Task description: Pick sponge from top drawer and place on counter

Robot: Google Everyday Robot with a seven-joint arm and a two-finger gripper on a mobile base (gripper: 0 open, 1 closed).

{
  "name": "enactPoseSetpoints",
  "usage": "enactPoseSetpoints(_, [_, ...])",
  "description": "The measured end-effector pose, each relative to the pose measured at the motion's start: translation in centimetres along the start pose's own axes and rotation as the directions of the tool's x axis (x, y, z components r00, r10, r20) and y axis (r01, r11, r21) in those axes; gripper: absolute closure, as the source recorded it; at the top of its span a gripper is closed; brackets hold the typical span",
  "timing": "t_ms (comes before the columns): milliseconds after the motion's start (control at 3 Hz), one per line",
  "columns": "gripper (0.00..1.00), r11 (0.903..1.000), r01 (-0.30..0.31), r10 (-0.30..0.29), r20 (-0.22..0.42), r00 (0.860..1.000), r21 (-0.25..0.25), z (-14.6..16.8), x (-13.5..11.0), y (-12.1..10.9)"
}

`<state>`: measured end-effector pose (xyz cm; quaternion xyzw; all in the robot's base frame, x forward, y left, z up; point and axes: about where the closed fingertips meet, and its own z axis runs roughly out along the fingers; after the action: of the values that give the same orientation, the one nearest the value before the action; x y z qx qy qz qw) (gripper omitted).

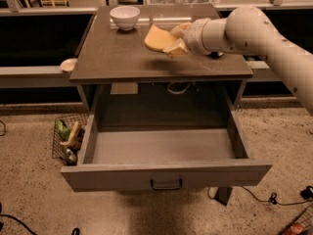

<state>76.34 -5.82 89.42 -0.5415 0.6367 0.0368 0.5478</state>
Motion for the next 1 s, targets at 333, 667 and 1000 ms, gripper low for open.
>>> enactPoseSetpoints(333, [0.82, 0.9996, -0.015, 0.016, 0.04, 0.999, -0.023, 2.0, -0.2, -1.6])
enactPoseSetpoints(667, [0.59, 0.9981, -0.02, 0.023, 0.048, 0.999, -0.059, 3.7, -0.2, -2.1])
enactPoseSetpoints(1000, [0.34, 0.9957, -0.021, 0.025, 0.046, 0.999, -0.09, 4.9, -0.1, -2.2])
